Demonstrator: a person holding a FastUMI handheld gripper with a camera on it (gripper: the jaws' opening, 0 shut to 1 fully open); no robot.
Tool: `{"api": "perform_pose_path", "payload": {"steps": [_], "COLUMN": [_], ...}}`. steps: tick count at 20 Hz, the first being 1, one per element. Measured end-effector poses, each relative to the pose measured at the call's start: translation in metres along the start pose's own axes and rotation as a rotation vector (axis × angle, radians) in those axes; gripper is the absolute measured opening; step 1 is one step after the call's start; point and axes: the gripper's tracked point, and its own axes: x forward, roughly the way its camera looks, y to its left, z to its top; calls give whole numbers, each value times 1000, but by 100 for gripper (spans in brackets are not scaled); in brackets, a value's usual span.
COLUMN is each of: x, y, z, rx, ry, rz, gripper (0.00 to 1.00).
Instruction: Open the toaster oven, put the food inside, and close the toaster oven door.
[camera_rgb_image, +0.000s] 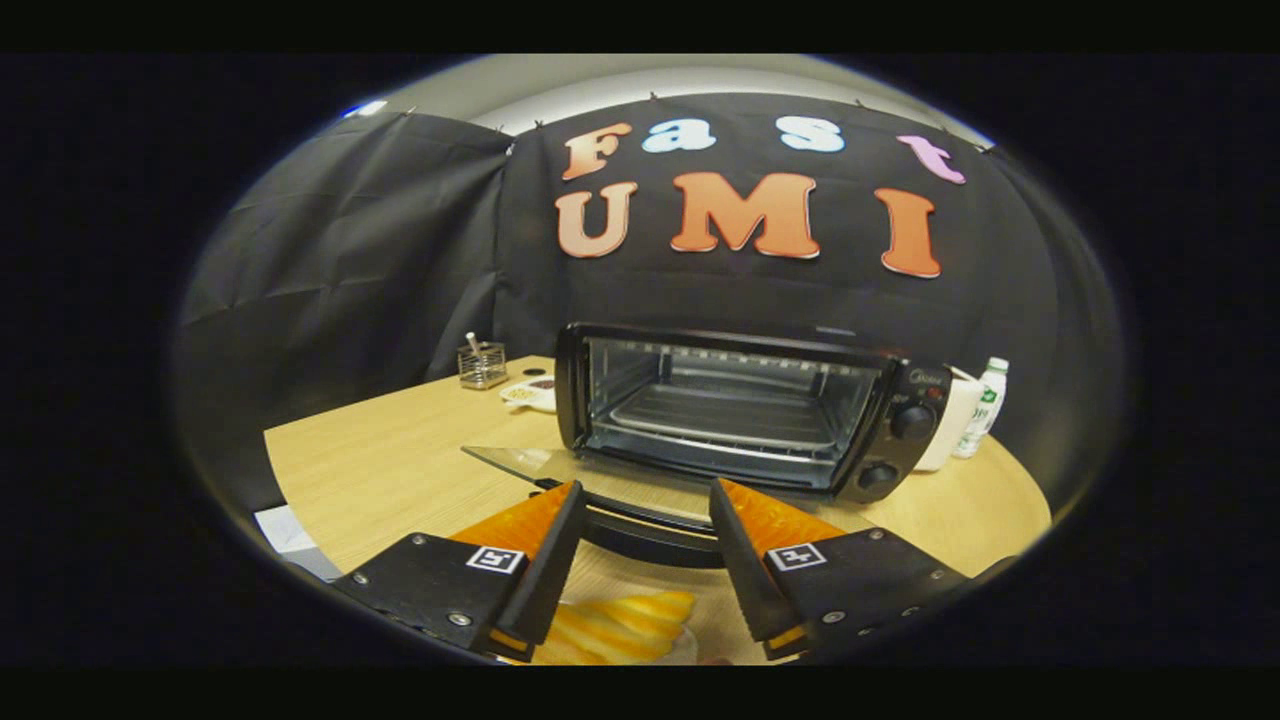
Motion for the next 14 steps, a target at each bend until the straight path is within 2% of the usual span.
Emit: {"api": "perform_pose_path", "payload": {"steps": [3, 6, 12, 14], "x": [-8, -8, -7, -7], "y": [5, 4, 1, 2], "z": [-30, -30, -46, -43], "rx": [1, -33, 12, 2], "ry": [75, 60, 131, 111], "rz": [16, 4, 8, -1], "gripper": [74, 74, 74, 74]}}
